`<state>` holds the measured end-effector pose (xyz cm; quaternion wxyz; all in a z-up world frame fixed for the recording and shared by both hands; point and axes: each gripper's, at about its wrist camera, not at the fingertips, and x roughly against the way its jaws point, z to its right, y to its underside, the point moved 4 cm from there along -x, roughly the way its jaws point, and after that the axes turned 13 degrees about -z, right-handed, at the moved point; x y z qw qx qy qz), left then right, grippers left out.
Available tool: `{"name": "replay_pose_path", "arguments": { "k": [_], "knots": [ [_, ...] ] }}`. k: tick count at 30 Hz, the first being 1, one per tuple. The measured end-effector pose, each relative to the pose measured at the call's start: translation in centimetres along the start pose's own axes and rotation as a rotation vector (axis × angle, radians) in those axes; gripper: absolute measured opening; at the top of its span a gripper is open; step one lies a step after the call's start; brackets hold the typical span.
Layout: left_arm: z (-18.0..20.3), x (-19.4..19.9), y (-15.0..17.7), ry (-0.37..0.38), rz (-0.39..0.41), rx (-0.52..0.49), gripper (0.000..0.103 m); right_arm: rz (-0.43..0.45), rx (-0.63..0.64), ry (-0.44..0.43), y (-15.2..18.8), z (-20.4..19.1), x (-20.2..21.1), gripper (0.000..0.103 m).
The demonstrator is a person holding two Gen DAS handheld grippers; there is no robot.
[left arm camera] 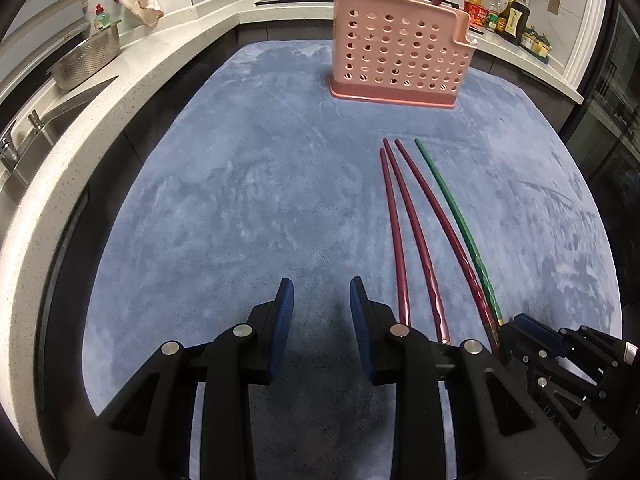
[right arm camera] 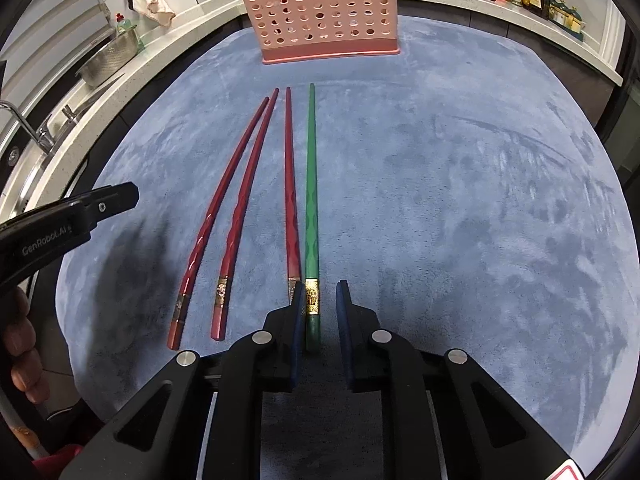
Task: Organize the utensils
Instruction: 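Move both open tools back toward the remaining chopsticks, then grasp the green chopstick with the right tool while the left tool grasps a red chopstick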
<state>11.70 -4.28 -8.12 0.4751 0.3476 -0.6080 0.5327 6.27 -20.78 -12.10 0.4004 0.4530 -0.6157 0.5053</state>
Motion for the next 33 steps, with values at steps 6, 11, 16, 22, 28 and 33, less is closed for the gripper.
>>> {"name": "replay_pose_path", "arguments": {
  "k": [6, 11, 16, 22, 28, 33],
  "knots": [
    [0.4, -0.2, 0.4, 0.005, -0.012, -0.013, 0.028, -0.006, 0.001, 0.000, 0.3, 0.1, -0.2, 0.014],
    [0.8, -0.4, 0.9, 0.009, -0.023, -0.029, 0.028, -0.017, -0.001, 0.004, 0.8, 0.4, -0.6, 0.009],
    [1.6, -0.6, 1.5, 0.021, -0.040, -0.052, 0.028, -0.014, -0.007, 0.007, 0.9, 0.5, -0.5, 0.008],
    [2.6, -0.9, 2.3, 0.044, -0.061, -0.081, 0.035, -0.008, -0.033, 0.016, 1.0, 1.2, -0.1, 0.008],
    [3.3, -1.6, 2.8, 0.068, -0.097, -0.099, 0.035, -0.012, -0.060, 0.012, 1.3, 2.0, 0.2, 0.008],
    [3.7, -2.0, 3.4, 0.092, -0.121, -0.104, 0.036, -0.013, -0.065, 0.012, 1.6, 2.1, 0.4, 0.008]
  ]
}}
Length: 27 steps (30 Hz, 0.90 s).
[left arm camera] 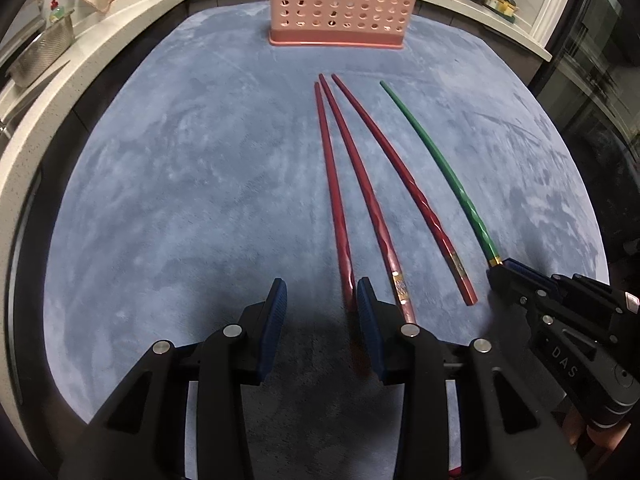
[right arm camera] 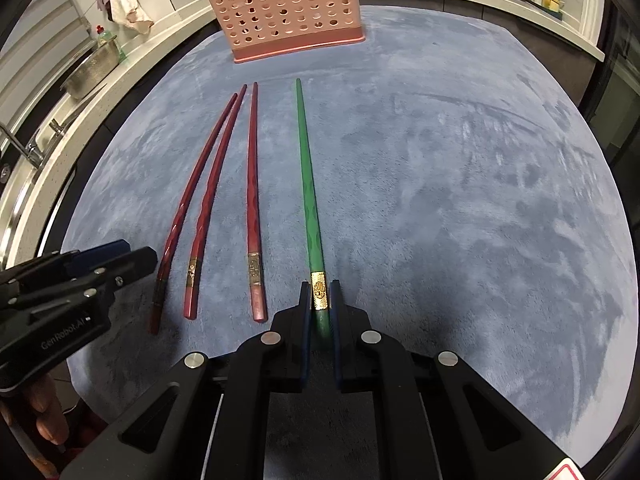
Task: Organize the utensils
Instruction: 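Grasp the green chopstick with the right tool while the left tool grasps a red chopstick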
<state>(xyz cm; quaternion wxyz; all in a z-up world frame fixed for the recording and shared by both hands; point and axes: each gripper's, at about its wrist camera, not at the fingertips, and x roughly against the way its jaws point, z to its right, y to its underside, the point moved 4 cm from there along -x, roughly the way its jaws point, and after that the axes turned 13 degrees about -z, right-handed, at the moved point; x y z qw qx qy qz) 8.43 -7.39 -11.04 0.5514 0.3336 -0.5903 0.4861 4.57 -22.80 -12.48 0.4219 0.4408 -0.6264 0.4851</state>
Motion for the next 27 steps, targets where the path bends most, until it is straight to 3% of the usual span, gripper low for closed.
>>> {"name": "replay_pose_path", "arguments": {
  "k": [8, 20, 23, 27],
  "knots": [
    [-0.1, -0.8, 0.8, 0.053, -0.044, 0.017, 0.036, -0.002, -0.002, -0.003, 0.0, 0.1, -0.1, 0.008],
    [-0.1, -1.4, 1.0, 0.068, -0.065, 0.020, 0.035, -0.003, -0.003, -0.003, 0.1, 0.0, -0.1, 0.008],
    [-0.2, -1.4, 1.1, 0.073, -0.066, 0.023, 0.028, -0.003, -0.002, -0.003, 0.1, 0.0, -0.1, 0.008],
    [-0.1, -1.4, 1.2, 0.093, -0.066, 0.018, 0.010, -0.003, -0.003, -0.004, 0.1, 0.0, -0.1, 0.008]
  ]
}}
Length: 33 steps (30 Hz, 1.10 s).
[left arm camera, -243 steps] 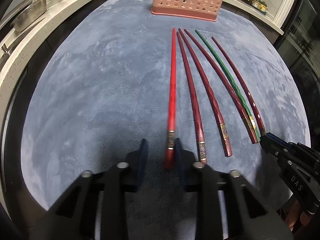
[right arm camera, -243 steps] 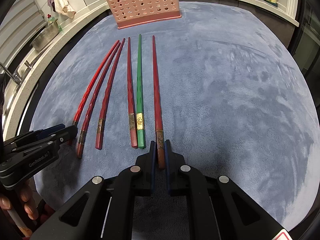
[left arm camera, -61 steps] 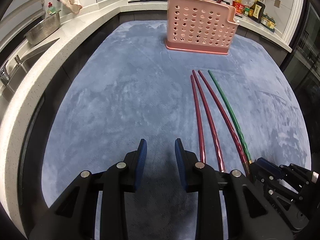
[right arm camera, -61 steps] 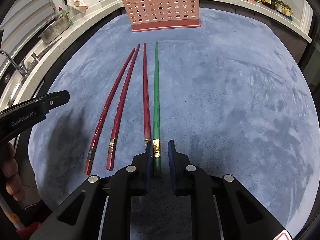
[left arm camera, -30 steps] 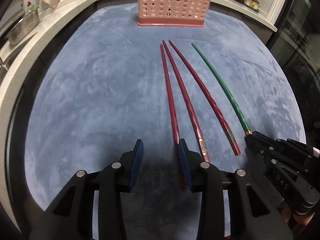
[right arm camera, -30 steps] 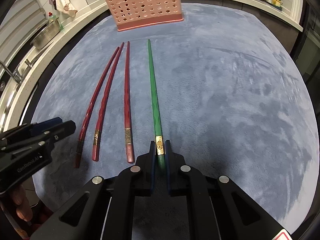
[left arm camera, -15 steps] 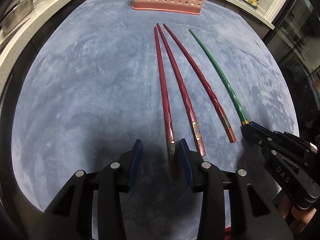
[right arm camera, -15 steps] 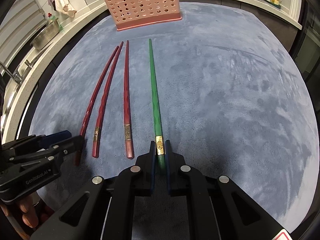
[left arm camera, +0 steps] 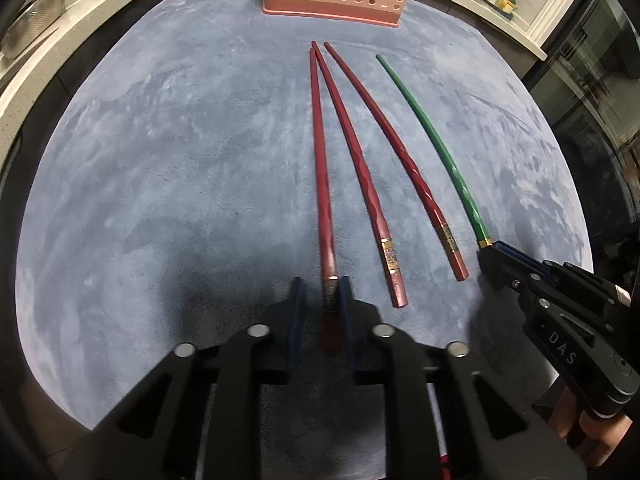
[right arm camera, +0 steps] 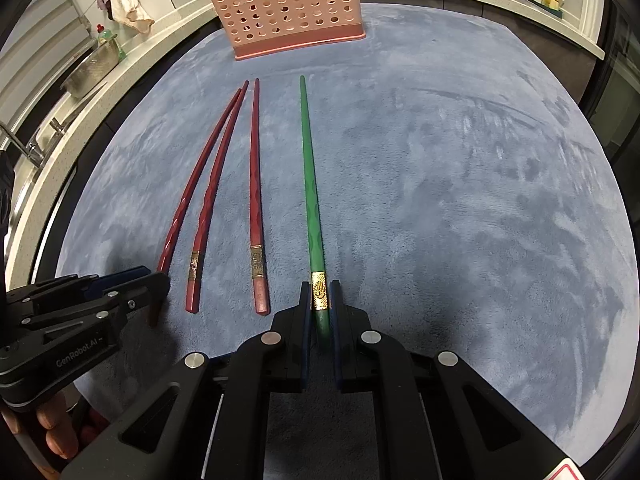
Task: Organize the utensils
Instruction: 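Grasp the green chopstick with the right tool while the left tool grasps a red chopstick, then lift both chopsticks and carry them over the pink holder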
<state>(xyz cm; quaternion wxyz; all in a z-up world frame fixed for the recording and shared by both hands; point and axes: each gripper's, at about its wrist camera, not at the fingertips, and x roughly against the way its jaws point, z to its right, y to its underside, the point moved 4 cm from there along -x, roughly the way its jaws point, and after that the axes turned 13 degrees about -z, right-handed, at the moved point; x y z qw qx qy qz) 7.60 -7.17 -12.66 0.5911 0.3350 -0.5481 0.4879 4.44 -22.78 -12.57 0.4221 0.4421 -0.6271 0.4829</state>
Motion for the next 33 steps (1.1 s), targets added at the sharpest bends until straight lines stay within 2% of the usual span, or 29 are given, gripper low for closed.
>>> {"name": "replay_pose_path", "arguments": {
  "k": [1, 5, 14, 25, 33],
  "knots": [
    [0.1, 0.0, 0.0, 0.007, -0.001, -0.004, 0.007, 0.000, 0.000, 0.000, 0.0, 0.0, 0.0, 0.008],
    [0.1, 0.3, 0.0, -0.002, 0.011, -0.002, 0.007, 0.004, 0.003, -0.001, 0.1, -0.2, 0.1, 0.008],
    [-0.9, 3.9, -1.2, -0.034, 0.109, 0.017, 0.007, 0.056, 0.001, -0.028, -0.7, -0.9, 3.2, 0.007],
    [-1.3, 11.5, -4.5, -0.065, 0.277, 0.012, 0.007, 0.176, -0.004, -0.041, -4.1, -1.5, 9.6, 0.007],
    [-2.0, 17.2, -8.7, -0.091, 0.433, 0.018, 0.007, 0.294, 0.007, -0.040, -7.7, -1.3, 14.3, 0.007]
  ]
}}
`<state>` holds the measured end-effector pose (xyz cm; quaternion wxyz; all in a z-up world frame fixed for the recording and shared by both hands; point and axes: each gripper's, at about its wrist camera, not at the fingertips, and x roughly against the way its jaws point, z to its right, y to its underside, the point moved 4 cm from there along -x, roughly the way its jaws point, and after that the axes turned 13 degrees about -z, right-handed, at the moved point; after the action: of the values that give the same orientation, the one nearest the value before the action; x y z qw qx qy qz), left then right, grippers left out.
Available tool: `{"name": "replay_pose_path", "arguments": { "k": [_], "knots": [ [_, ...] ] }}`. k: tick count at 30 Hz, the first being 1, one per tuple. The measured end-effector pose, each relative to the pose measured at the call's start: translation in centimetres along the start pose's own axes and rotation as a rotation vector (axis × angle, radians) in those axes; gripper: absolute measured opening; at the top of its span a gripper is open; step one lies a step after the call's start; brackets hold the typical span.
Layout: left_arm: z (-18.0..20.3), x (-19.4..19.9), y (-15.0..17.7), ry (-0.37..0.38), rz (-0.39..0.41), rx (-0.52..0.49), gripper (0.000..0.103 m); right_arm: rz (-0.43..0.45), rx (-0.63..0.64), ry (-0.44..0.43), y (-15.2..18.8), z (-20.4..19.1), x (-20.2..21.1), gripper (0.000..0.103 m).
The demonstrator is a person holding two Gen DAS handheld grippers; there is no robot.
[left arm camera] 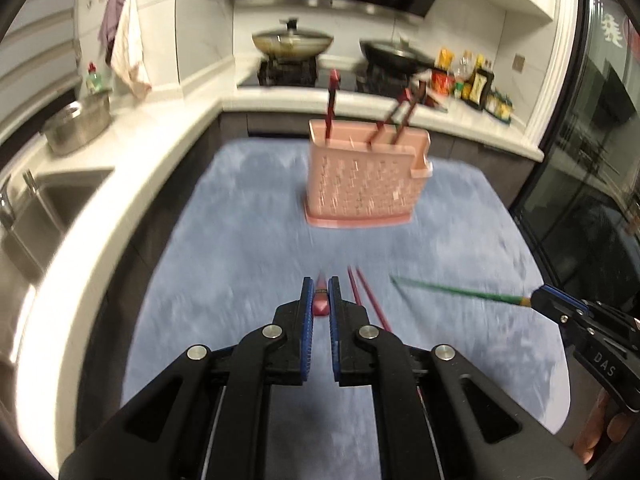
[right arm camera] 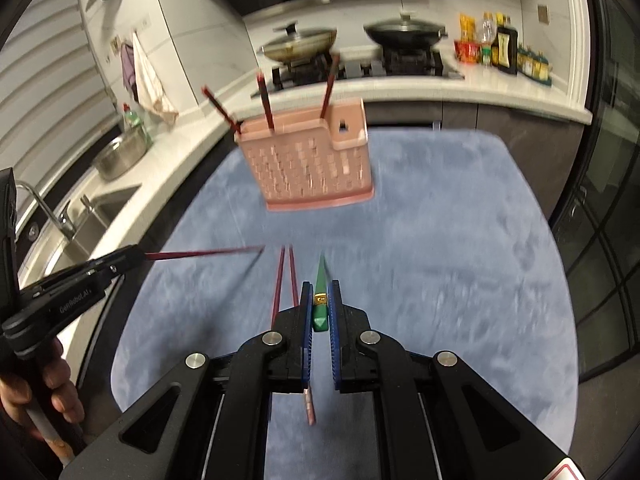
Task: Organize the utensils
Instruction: 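Lift both chopsticks and carry them over the pink holder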
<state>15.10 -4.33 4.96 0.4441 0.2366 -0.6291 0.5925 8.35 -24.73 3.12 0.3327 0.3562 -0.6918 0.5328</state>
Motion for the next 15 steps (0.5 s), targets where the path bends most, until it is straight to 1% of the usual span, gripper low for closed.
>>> {"name": "replay_pose_path", "arguments": {
  "k": [6, 9, 15],
  "knots": [
    [-0.5, 1.6, -4.7, -0.016, 0.081, 0.005, 0.007, 0.080, 0.009, 0.002, -3.9, 0.1, 1.4, 0.007],
    [-0.7, 2.7, -7.1, -0.006, 0.115, 0.009, 0.007, 0.110, 0.011, -0.002, -5.6, 0.0, 2.0, 0.007],
    [-0.2, 6.0, -12.3, 0.016, 0.216, -0.004, 0.007, 0.202, 0.003, -0.026, -10.4, 0.2, 4.4, 0.007]
  ]
}}
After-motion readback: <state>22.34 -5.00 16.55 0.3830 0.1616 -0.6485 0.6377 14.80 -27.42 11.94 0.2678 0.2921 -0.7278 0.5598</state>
